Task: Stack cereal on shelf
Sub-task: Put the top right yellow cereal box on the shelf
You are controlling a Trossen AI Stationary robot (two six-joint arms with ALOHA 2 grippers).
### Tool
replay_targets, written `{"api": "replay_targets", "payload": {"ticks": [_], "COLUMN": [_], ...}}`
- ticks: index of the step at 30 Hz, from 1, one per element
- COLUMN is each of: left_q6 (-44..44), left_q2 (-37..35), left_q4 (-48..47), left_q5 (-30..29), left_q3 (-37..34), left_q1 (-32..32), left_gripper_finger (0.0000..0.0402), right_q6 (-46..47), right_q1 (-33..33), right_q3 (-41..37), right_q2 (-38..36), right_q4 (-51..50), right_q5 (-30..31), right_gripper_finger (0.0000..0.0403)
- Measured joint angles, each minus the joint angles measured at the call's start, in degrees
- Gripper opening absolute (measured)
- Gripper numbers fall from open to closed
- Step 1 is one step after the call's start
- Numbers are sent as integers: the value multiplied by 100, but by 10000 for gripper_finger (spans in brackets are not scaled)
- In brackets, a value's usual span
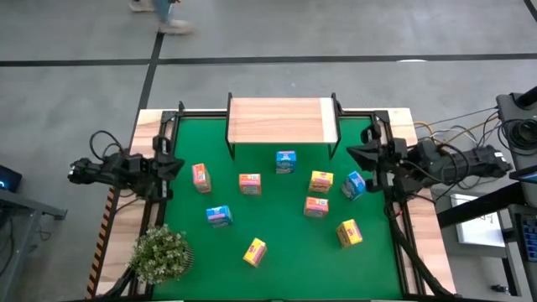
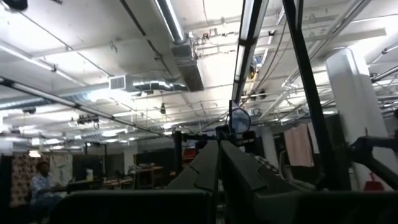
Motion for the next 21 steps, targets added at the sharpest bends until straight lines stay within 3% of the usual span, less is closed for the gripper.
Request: {"api": "replay_targets", "payload": {"ticks": [7,16,21], "left_q6": [79,-192,-201], "left_q2": [-7,-20,-22], "left_q4": [384,598,610], "left_q5": [0,2,2], "left_q3": [0,0,0], "left_q1": [0,0,0], "left_gripper_finger": [0,0,0], "right_q6": [841,2650,3151], "right_q1": [0,-39,-125], "right_q3": [1525,3396,4301], "right_q2": [738,1720,2331], "right_q4": [-1860,-5687,-7797], "right_q5": [502,885,885], "right_gripper_finger": [9,9,9]}}
